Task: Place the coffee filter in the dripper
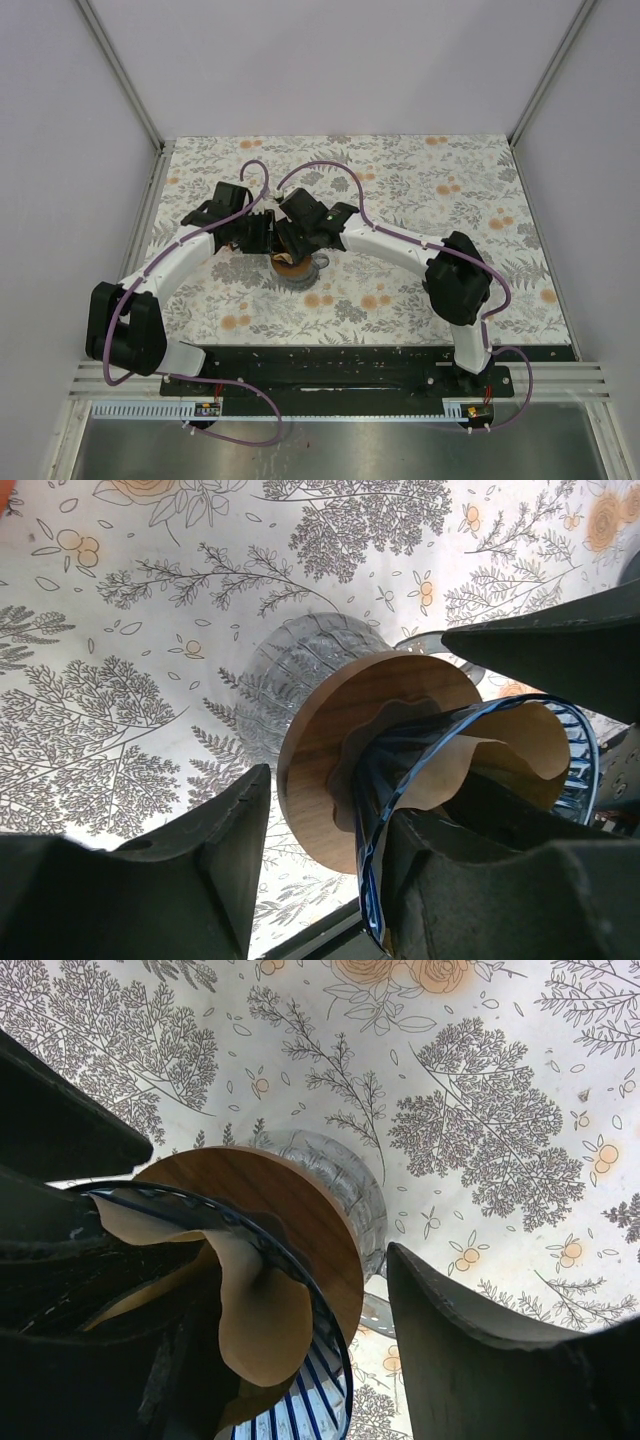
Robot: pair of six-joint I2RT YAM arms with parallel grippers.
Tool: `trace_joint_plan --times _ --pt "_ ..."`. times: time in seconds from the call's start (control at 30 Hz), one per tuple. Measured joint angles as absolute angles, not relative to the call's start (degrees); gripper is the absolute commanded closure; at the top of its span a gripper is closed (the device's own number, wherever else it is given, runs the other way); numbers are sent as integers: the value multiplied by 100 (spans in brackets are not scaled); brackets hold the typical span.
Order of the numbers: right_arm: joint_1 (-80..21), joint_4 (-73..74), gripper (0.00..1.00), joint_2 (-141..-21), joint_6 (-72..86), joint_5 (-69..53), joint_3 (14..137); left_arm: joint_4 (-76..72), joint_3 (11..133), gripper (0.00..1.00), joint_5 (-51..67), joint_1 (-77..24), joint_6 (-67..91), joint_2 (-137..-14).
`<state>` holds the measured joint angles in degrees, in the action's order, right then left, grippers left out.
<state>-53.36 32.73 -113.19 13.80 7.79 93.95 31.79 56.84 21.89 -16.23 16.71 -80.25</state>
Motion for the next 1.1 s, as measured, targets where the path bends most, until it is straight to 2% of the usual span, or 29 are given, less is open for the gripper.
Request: trace_joint_plan --times 0.27,0.67,0.87,1.1 --pt "-5343 3371 39 -11356 1378 814 9459 3288 5763 44 1999 -1656 1586 -8009" --pt "-5356 3461 39 -11378 1385 961 9513 3695 6088 40 1855 -1599 1431 -7905" --pt "-5356 3481 39 -11380 1385 967 9524 3795 6278 41 1876 -1485 1393 -7778" --pt "-5356 3538 34 -11380 1352 961 9553 3680 6160 46 1929 -1463 1400 -7723"
